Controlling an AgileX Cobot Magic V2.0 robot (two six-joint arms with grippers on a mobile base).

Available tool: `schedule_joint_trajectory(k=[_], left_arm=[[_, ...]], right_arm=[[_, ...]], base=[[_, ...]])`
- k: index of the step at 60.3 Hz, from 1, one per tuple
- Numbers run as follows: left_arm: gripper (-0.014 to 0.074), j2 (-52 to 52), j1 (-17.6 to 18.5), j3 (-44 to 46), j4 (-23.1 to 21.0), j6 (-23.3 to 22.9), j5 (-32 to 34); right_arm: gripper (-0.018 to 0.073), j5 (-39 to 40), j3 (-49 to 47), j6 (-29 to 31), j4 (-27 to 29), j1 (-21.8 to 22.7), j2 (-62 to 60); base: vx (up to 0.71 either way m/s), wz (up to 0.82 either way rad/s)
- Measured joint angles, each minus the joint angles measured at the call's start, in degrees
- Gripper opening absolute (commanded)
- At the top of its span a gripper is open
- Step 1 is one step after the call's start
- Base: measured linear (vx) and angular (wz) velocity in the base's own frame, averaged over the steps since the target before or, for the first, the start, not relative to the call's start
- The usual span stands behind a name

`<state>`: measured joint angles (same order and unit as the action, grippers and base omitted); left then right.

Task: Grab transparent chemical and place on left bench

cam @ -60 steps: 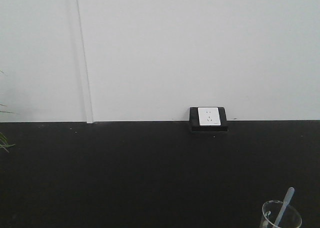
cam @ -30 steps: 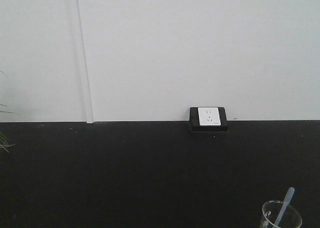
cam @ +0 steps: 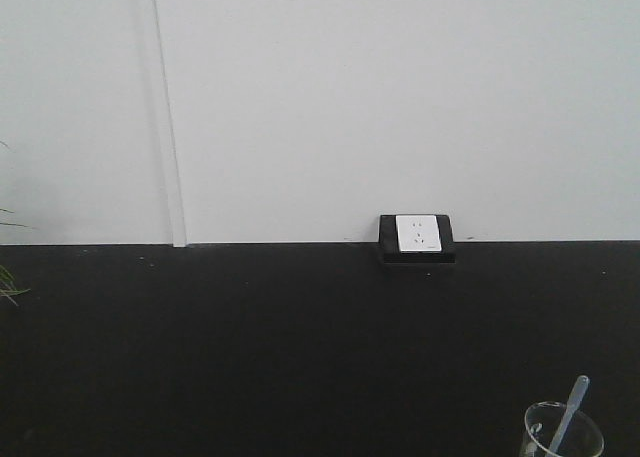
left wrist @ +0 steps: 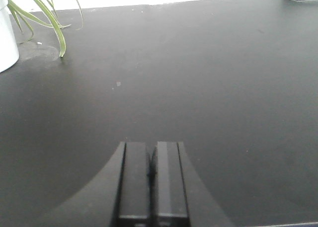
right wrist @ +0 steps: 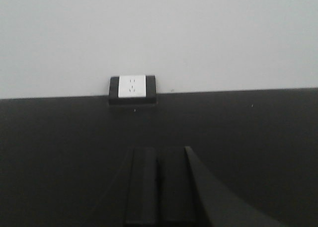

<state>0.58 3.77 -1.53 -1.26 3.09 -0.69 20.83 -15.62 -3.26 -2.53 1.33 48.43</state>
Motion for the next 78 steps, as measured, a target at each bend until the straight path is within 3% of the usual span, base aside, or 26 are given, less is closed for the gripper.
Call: schedule_joint_trajectory(k=[7,22,32,47,57,78], left_arm=[[-0.0003,0.0,0.0,0.0,0.0,0.0,0.0],[-0.0003,0.0,0.0,0.0,0.0,0.0,0.0],[-0.0003,0.0,0.0,0.0,0.0,0.0,0.0],[-0.0003,0.0,0.0,0.0,0.0,0.0,0.0],[-0.0003,0.0,0.0,0.0,0.0,0.0,0.0],[-0.0003,0.0,0.0,0.0,0.0,0.0,0.0]], right_arm=[[0.0149,1.44,-2.2,-0.06,1.35,0.0,10.2],[0.0445,5.04,-10.95,-3.77,2.84,0.0,28.92],[0.0533,6.66,-15.29,-6.71,2.53,0.0,36.89],[0.0509,6.93,-19.92,-8.6,2.53,0.0,44.03],[0.0439,6.87,-21.1,-9.45,2.53,0.0,46.8],[0.0141,6.82,-21.17,-12.12,2.53,0.0,47.01]], base=[[0.0,0.0],[0.0,0.0],[0.0,0.0],[0.0,0.0],[0.0,0.0],[0.0,0.0]])
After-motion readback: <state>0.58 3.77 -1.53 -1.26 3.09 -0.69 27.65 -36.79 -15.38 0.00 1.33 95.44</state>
